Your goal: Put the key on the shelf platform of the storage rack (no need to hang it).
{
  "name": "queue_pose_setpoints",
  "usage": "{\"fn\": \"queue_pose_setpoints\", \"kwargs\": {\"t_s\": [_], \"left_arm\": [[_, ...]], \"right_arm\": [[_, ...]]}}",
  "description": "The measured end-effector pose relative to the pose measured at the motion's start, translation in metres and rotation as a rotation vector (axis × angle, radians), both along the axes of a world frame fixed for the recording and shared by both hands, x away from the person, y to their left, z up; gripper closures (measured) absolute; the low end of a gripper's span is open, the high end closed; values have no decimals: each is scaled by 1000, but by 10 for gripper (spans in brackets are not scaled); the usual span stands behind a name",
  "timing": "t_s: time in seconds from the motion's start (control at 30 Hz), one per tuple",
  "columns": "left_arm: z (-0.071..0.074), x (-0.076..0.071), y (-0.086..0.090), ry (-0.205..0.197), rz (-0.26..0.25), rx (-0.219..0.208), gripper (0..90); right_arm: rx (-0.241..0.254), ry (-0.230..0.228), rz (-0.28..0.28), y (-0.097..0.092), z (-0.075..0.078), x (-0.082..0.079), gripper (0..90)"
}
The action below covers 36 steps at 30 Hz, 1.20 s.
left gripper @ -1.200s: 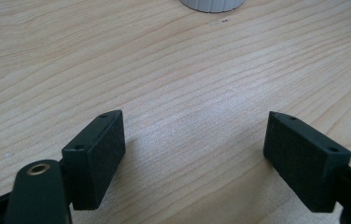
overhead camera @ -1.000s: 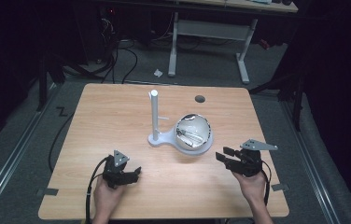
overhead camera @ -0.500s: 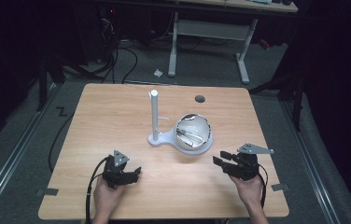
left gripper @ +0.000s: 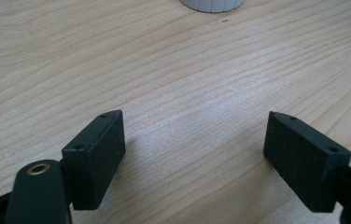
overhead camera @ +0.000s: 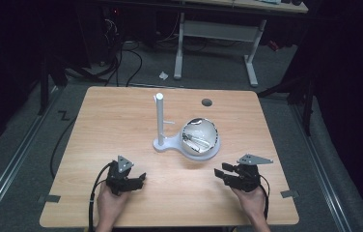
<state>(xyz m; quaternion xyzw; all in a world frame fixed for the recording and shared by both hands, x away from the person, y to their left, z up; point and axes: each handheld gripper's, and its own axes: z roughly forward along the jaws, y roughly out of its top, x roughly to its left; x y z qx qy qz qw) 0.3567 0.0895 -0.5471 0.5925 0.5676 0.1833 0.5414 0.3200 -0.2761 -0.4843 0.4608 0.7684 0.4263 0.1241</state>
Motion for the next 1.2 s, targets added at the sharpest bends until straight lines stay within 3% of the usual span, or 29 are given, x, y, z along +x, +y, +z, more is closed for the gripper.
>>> {"fn": "queue_pose_setpoints", "kwargs": {"t_s": [0.43, 1.2], "left_arm": [[0, 0, 0, 0, 0, 0, 211], [0, 0, 0, 0, 0, 1, 211]], "right_arm": [[-23, 13, 8, 10, -18, -2, 528], [-159, -21, -1, 35, -46, -4, 486]]}}
